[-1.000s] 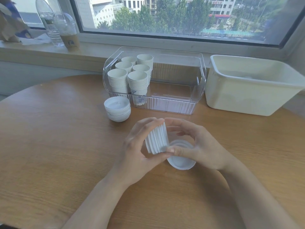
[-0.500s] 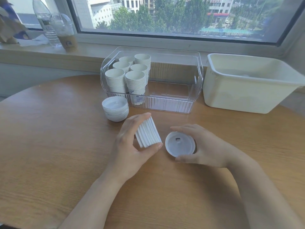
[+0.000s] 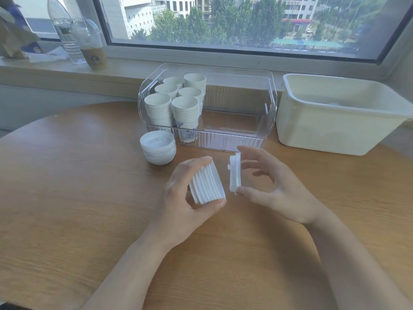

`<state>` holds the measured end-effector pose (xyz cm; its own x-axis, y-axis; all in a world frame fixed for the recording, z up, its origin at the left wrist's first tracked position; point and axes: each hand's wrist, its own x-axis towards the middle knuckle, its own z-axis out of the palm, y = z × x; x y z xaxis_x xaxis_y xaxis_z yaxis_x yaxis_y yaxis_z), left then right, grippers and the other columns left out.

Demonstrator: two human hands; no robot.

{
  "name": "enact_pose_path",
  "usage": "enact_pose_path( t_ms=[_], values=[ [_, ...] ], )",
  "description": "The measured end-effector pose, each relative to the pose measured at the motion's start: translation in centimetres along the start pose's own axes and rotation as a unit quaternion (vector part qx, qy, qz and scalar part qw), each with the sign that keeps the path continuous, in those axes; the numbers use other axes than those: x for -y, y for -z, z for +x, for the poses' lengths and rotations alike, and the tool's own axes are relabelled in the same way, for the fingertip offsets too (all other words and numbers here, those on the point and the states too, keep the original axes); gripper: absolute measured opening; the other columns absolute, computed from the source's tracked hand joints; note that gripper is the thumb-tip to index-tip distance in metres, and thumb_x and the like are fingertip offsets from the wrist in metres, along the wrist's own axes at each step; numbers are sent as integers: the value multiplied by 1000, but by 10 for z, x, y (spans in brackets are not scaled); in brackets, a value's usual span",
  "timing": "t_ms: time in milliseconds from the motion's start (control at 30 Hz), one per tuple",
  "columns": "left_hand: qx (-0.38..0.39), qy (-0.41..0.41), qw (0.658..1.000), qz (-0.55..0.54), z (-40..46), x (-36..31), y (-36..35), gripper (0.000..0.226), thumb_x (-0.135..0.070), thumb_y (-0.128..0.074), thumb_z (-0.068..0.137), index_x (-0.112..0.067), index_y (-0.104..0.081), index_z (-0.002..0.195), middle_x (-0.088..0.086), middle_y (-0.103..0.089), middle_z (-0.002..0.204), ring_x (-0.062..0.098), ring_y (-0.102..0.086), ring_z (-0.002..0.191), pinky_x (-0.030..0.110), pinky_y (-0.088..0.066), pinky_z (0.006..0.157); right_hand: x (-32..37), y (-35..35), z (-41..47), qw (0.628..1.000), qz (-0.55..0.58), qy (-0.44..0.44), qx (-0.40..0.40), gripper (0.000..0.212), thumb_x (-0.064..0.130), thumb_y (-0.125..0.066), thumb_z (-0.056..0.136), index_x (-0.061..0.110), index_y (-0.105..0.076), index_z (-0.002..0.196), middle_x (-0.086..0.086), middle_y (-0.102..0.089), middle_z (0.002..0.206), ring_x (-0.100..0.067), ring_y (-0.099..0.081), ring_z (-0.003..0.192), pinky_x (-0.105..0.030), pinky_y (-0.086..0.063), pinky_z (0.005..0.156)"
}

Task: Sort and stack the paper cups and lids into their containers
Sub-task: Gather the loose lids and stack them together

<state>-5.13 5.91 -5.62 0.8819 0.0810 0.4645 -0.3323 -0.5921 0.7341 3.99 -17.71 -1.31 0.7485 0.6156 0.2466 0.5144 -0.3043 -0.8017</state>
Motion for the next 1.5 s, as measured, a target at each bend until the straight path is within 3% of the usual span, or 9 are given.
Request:
enact_pose_path(
  t_ms=[100, 233, 500, 667, 833, 1033, 1200, 1367, 1500],
  values=[
    [18, -21, 1000, 2, 0, -2, 0, 78, -41, -89, 80, -42, -49, 147, -19, -51, 145, 15, -49, 141, 42, -51, 107, 2, -6, 1, 999, 24, 11, 26, 75, 30, -83, 85, 37, -47, 150, 16, -61, 144, -12, -58, 134, -39, -43, 109],
    [31, -42, 999, 10, 1, -4, 0, 78, -38, -89, 81, -38, -49, 148, -19, -50, 148, 13, -47, 143, 22, -40, 113, 2, -9, 2, 999, 12, 10, 50, 76, 33, -83, 86, 39, -46, 152, 15, -59, 146, -15, -56, 136, -44, -45, 111],
    [39, -61, 997, 5, 2, -6, 1, 76, -40, -86, 82, -33, -50, 149, -17, -50, 150, 13, -45, 145, 13, -33, 113, -1, -9, 2, 996, -3, 8, 89, 79, 33, -84, 90, 42, -42, 155, 17, -55, 151, -16, -53, 139, -46, -44, 111],
    [51, -56, 997, 4, 1, -6, 0, 77, -43, -85, 83, -34, -49, 150, -18, -48, 151, 12, -44, 146, 13, -33, 114, 0, -10, 3, 995, -4, 4, 98, 79, 38, -81, 88, 44, -41, 155, 18, -54, 152, -13, -52, 139, -45, -44, 112],
    [63, -49, 997, 8, 0, -5, 0, 76, -45, -84, 83, -35, -49, 150, -16, -47, 151, 14, -45, 145, 27, -41, 114, 0, -11, 3, 995, -6, -1, 103, 78, 43, -81, 88, 44, -41, 155, 19, -56, 149, -12, -54, 137, -44, -45, 111],
    [50, -56, 997, 8, 1, -5, -1, 79, -42, -86, 83, -32, -49, 152, -15, -49, 151, 16, -46, 145, 22, -39, 115, -3, -18, 4, 996, 20, -18, 86, 81, 55, -79, 85, 39, -43, 156, 19, -59, 146, -9, -56, 133, -33, -48, 105],
    [-6, -39, 999, 2, 1, -5, -3, 81, -57, -78, 85, -42, -43, 156, -10, -49, 145, 15, -48, 141, 12, -36, 110, 3, -35, 6, 987, 144, -16, 74, 72, 33, -78, 92, 30, -44, 156, 7, -61, 146, -17, -58, 136, -42, -53, 109],
    [-57, -42, 997, 6, 3, -5, -5, 80, -50, -82, 82, -35, -48, 153, -6, -52, 144, 12, -50, 139, 12, -38, 109, 5, -64, 12, 982, 185, -23, 29, 83, 33, -84, 87, 31, -41, 157, 13, -54, 151, -7, -50, 141, -19, -46, 108],
    [-41, -27, 999, 13, 8, -1, -2, 87, -41, -86, 78, -34, -44, 155, -9, -50, 148, 6, -47, 141, 8, -35, 109, 1, -75, 21, 982, 186, -28, -21, 76, 26, -87, 86, 31, -50, 152, 11, -59, 145, -9, -55, 136, -20, -48, 106]
  ],
)
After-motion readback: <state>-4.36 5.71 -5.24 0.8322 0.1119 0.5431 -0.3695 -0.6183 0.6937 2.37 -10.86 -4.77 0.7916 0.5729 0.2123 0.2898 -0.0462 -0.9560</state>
